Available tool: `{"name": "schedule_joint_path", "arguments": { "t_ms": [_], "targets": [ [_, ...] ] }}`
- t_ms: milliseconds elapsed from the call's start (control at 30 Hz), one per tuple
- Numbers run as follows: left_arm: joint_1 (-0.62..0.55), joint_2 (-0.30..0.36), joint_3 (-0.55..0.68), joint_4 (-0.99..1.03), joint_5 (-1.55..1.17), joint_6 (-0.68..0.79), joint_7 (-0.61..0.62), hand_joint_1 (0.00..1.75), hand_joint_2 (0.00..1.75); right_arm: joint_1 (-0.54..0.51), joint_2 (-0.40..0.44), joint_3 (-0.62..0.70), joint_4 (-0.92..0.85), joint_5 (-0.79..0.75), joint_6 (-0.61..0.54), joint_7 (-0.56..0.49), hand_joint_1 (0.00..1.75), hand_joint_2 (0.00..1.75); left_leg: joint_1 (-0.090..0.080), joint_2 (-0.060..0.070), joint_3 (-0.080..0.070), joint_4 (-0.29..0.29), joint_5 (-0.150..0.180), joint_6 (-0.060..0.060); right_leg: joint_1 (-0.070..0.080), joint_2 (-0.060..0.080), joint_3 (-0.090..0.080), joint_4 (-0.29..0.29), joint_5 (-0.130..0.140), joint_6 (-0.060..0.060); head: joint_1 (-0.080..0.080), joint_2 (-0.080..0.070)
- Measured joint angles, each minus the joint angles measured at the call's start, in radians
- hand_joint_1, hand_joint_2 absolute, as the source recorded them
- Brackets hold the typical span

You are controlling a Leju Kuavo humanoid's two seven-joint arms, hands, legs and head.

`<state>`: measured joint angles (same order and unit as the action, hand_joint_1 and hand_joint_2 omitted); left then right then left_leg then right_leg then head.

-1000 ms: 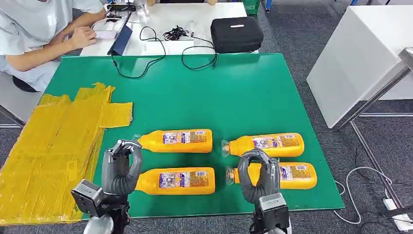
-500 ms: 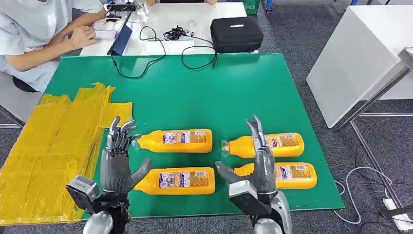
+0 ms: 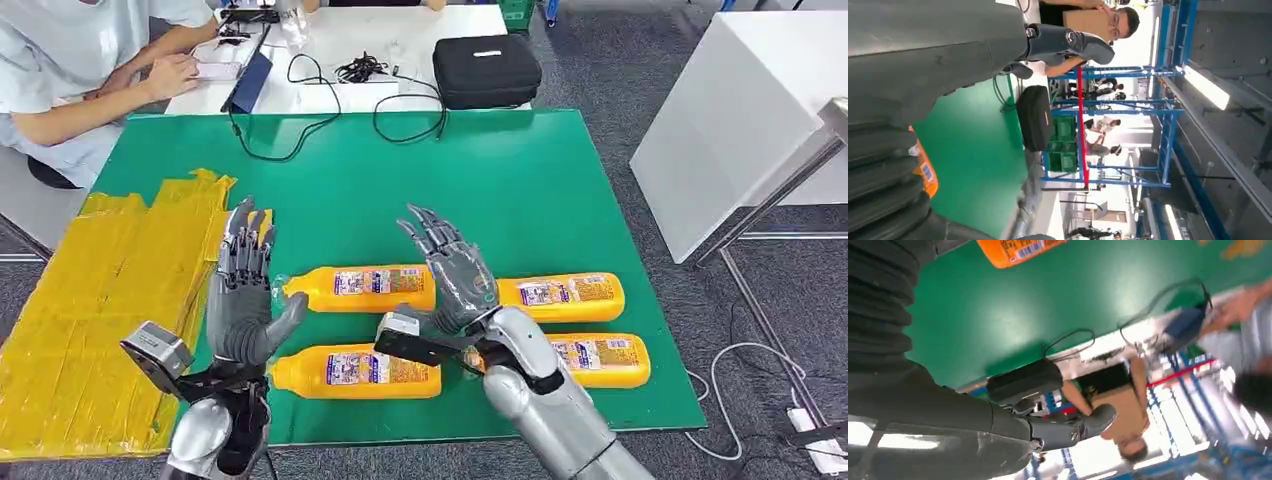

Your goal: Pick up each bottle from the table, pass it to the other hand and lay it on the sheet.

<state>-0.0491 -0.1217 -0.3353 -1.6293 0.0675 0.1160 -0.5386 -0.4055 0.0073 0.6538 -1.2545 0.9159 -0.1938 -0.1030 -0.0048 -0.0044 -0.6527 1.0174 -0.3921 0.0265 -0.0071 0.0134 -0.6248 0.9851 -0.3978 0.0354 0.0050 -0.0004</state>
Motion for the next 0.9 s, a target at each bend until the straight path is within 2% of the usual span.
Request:
{"name": "schedule_joint_path", "arguments": {
  "t_ms": [300, 633, 900],
  "targets": [
    [-0.040, -0.005, 0.000, 0.030, 0.021, -0.013, 0.003, 0.00, 1.75, -0.148, 0.038, 0.100, 0.207, -0.006, 0.072, 0.002, 0.00, 1.75, 0.000, 0.000, 0.000, 0.000, 0.000, 0.000, 0.000, 0.000, 0.000, 0.000, 0.000, 0.000, 0.000, 0.000],
    [-0.049, -0.005, 0.000, 0.046, 0.027, -0.015, 0.005, 0.00, 1.75, -0.197, 0.060, 0.134, 0.311, -0.007, 0.099, 0.007, 0.00, 1.75, 0.000, 0.000, 0.000, 0.000, 0.000, 0.000, 0.000, 0.000, 0.000, 0.000, 0.000, 0.000, 0.000, 0.000],
    [-0.068, -0.011, -0.006, 0.066, 0.031, -0.022, 0.014, 0.00, 1.75, -0.265, 0.095, 0.155, 0.474, -0.030, 0.149, 0.065, 0.00, 1.75, 0.000, 0.000, 0.000, 0.000, 0.000, 0.000, 0.000, 0.000, -0.001, 0.000, 0.000, 0.000, 0.000, 0.000]
  ]
}}
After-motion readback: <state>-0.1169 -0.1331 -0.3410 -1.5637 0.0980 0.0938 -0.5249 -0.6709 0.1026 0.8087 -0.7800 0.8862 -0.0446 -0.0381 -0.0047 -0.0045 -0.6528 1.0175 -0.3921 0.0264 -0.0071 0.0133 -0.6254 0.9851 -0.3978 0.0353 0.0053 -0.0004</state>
